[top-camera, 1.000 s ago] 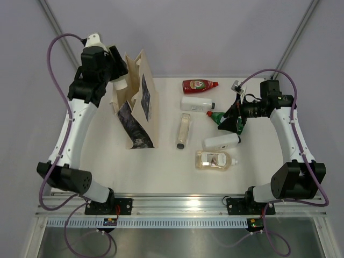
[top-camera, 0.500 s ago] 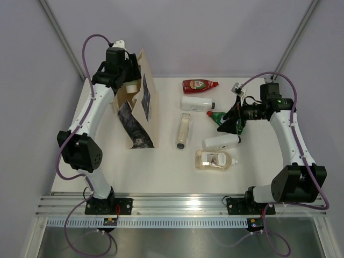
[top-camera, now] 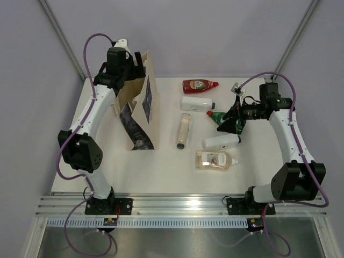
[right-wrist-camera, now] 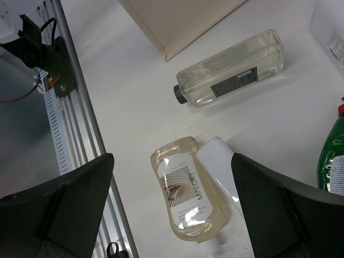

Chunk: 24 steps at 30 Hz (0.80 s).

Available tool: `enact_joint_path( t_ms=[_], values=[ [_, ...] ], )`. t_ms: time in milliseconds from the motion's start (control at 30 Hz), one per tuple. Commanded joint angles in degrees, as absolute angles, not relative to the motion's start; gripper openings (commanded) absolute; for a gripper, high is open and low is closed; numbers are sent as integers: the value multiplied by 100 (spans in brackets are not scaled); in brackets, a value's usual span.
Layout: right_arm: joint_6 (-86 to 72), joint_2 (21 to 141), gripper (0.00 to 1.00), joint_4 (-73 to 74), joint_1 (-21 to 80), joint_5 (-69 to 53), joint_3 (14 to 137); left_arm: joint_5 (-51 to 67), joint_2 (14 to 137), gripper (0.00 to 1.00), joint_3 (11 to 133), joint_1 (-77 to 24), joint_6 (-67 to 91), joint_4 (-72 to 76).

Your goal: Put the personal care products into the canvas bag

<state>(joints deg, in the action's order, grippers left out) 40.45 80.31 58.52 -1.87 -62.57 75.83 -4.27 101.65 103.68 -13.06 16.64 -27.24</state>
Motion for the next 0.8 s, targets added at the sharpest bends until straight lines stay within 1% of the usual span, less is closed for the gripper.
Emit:
enact_joint_path(
  t_ms=[0,200,300,367,400,433,500,533,600,700,767],
  values=[
    [4017,8077,100,5810,-185,-6328,7673,-281,10090,86,10389,-1318,1565,-2312],
    [3877,8121,100,5748,-185,-6144,7655,-159,9950,86,10415,-1283,1477,-2329],
    [3439,8261,99,5406,-185,-5583,7690,-1,9687,87,10415,-1239,1336,-2373],
    [3480,8498,99,5379,-185,-4854,7900,193,9493,91,10406,-1230,1214,-2434],
    [3707,8612,100,5405,-185,-4599,7997,324,9240,98,10371,-1230,1178,-2452],
    [3883,8900,99,5457,-185,-4040,8111,386,9089,99,10328,-1230,1143,-2478],
    [4356,9218,100,5458,-176,-3466,8437,439,8616,99,10143,-1230,1142,-2549],
    [4568,9576,99,5475,-176,-2976,8525,448,8439,99,10056,-1230,1143,-2575],
    [5147,9982,100,5712,-176,-2673,8919,500,8096,99,9739,-1230,1213,-2636],
    [5536,11061,99,6187,-167,-2365,9649,729,7358,99,9169,-1204,1344,-2663],
    [5581,11406,100,6319,-150,-2294,10122,895,6805,99,8843,-1195,1484,-2724]
  ],
)
